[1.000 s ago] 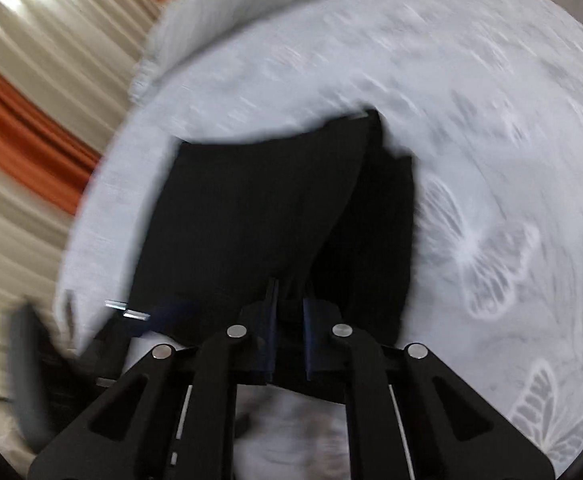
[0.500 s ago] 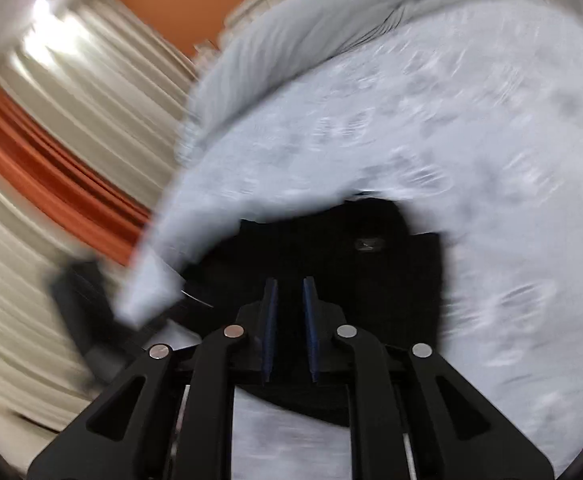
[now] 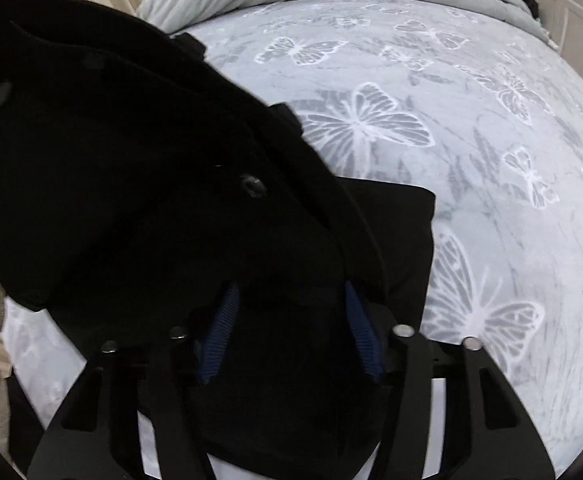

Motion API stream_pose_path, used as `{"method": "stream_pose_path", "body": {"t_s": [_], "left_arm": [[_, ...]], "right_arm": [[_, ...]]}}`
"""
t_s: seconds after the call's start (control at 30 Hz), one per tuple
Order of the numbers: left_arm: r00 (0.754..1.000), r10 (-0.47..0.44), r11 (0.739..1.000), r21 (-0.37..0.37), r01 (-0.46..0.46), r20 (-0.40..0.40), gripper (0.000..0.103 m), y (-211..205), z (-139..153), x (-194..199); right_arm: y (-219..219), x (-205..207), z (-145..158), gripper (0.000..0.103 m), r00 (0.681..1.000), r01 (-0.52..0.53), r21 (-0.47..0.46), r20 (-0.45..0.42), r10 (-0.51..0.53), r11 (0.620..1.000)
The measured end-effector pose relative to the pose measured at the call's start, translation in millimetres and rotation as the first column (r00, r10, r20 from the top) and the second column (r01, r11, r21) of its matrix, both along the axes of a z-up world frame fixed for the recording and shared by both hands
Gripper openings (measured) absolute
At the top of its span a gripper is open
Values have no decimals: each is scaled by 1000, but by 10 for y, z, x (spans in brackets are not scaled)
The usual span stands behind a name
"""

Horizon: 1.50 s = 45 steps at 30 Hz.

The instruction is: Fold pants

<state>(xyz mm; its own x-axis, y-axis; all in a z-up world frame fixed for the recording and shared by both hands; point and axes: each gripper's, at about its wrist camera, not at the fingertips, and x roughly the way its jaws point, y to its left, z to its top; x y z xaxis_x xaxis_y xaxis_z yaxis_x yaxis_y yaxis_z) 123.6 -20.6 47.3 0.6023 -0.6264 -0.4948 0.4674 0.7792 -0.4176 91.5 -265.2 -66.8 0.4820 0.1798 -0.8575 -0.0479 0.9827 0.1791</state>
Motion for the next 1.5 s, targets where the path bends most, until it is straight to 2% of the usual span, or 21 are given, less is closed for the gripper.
{"method": "stream_pose_path", "body": {"t_s": [0.17, 0.4, 0.5, 0.53, 0.6, 0.67, 0.83, 0.9, 0.93, 1.0, 1.03, 1.07, 1.1, 1.13, 1.17, 1.23, 1.27, 1.3, 1.33, 1.4, 1.5], "left_arm": [[1000, 3, 1000, -4, -3, 0, 2, 8, 14, -30], [1000, -27, 999, 25, 27, 3, 2, -85, -10, -81], [999, -27, 998, 56, 26, 22, 2, -141, -23, -94], [999, -24, 998, 62, 23, 24, 2, -148, -31, -90], [1000, -19, 998, 56, 19, 14, 2, -143, -56, -67], [1000, -18, 998, 54, 17, 8, 2, -132, -75, -53], [998, -54, 998, 31, 53, 27, 3, -124, -1, -163], [996, -86, 996, 24, 85, 31, 3, -190, -5, -236], [995, -102, 994, 32, 101, 20, 4, -253, -47, -262], [990, -135, 988, 72, 138, -38, 5, -439, -277, -312], [986, -150, 983, 96, 157, -71, 6, -525, -414, -332], [979, -170, 975, 125, 183, -112, 8, -617, -577, -367], [966, -193, 965, 147, 218, -170, 16, -706, -741, -426], [953, -216, 958, 142, 249, -213, 22, -752, -818, -489], [937, -255, 950, 119, 289, -238, 33, -775, -817, -595], [931, -308, 941, 83, 329, -197, 51, -729, -648, -755], [936, -319, 942, 63, 330, -146, 68, -653, -516, -832], [953, -292, 955, 37, 296, -78, 85, -509, -360, -888], [968, -248, 968, 11, 249, -31, 88, -362, -256, -899], [990, -141, 990, -23, 141, -14, 88, -80, -143, -775], [992, 63, 998, 34, -59, -111, 88, 233, -252, -476]], "right_arm": [[-77, -102, 323, 48, 987, -15, 20, 159, 11, 1000], [-110, 94, 82, 49, 994, -16, 22, 112, 13, 1000], [-43, 94, 77, 41, 994, -43, 41, 100, 39, 998], [-17, 82, 81, 25, 994, -56, 45, 99, 51, 997], [-28, 73, 89, 11, 995, -43, 64, 90, 37, 997], [-28, 40, 170, 8, 993, -34, 74, 111, 26, 997], [-125, -285, 721, 6, 974, 15, 105, 222, -38, 994], [-299, -338, 601, 6, 979, 76, 67, 185, -87, 995], [-437, -292, 348, 6, 988, 119, 48, 97, -124, 992], [-629, -231, -86, 7, 986, 161, 84, -53, -157, 983], [-739, -281, -90, 7, 980, 197, 155, -40, -193, 968], [-787, -305, -8, 8, 975, 223, 156, -49, -218, 962], [-821, -381, 196, 13, 970, 244, 110, -5, -245, 964], [-825, -476, 343, 13, 968, 238, 97, 53, -244, 966], [-858, -581, 523, 13, 965, 229, 99, 110, -239, 968], [-977, -727, 696, 16, 958, 222, 178, 145, -248, 959], [-1006, -777, 739, 24, 957, 210, 228, 150, -247, 951], [-1048, -822, 728, 58, 958, 206, 281, 137, -251, 937], [-987, -877, 702, 79, 960, 212, 287, 119, -255, 934], [-726, -620, 671, 79, 972, 188, 245, 92, -216, 951], [-513, -494, 407, 78, 989, 138, 124, 33, -143, 983]]}}
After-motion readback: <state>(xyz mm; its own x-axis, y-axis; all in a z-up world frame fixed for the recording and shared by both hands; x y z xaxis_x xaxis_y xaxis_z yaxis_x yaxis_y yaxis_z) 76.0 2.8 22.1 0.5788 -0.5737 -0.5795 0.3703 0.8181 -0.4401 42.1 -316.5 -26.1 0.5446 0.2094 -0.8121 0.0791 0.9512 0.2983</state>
